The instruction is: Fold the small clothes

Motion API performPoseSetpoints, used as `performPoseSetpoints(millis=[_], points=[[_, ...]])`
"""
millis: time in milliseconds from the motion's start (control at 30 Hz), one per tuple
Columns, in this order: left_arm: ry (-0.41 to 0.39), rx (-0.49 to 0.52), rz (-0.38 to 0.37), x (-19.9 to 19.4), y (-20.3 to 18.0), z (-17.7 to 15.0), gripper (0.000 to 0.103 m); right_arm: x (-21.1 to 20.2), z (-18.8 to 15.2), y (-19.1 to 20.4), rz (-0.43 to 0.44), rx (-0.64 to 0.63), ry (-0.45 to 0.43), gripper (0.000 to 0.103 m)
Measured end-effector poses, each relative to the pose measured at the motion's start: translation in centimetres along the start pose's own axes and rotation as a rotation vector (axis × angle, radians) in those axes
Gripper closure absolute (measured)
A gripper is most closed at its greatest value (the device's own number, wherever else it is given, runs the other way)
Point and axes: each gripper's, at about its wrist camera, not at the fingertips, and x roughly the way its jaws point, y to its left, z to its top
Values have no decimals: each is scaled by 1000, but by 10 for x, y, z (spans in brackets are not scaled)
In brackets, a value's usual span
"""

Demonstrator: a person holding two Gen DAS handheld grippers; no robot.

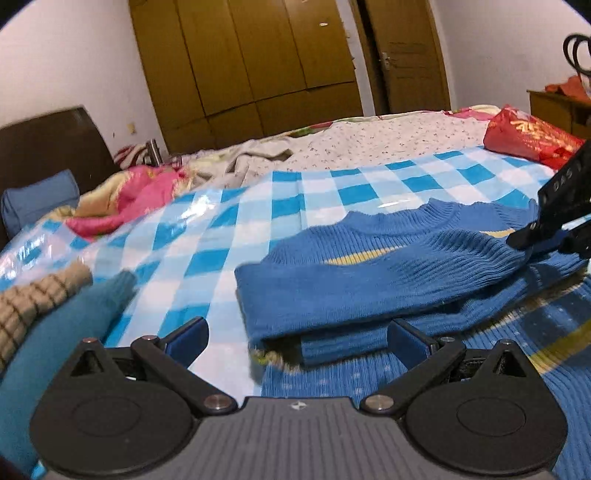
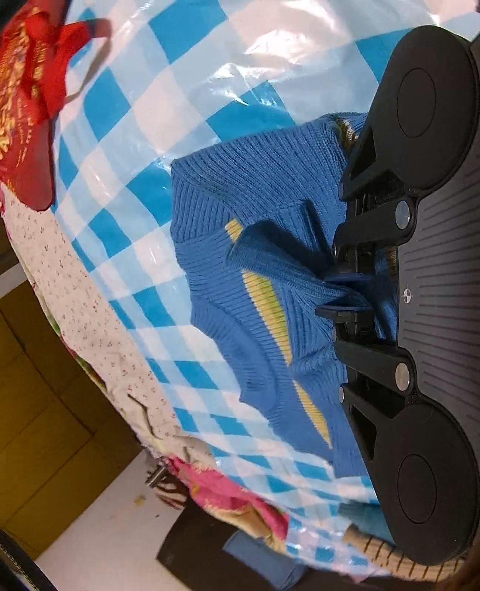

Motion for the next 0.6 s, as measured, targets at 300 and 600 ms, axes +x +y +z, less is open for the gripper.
performPoseSetpoints(millis=[300,600], points=[[21,64,4,26,-10,8,0,5,10,-23,76,139,20,67],[-58,-8,13,12,9,26,0,-32,40,25,231,76,-120,92]])
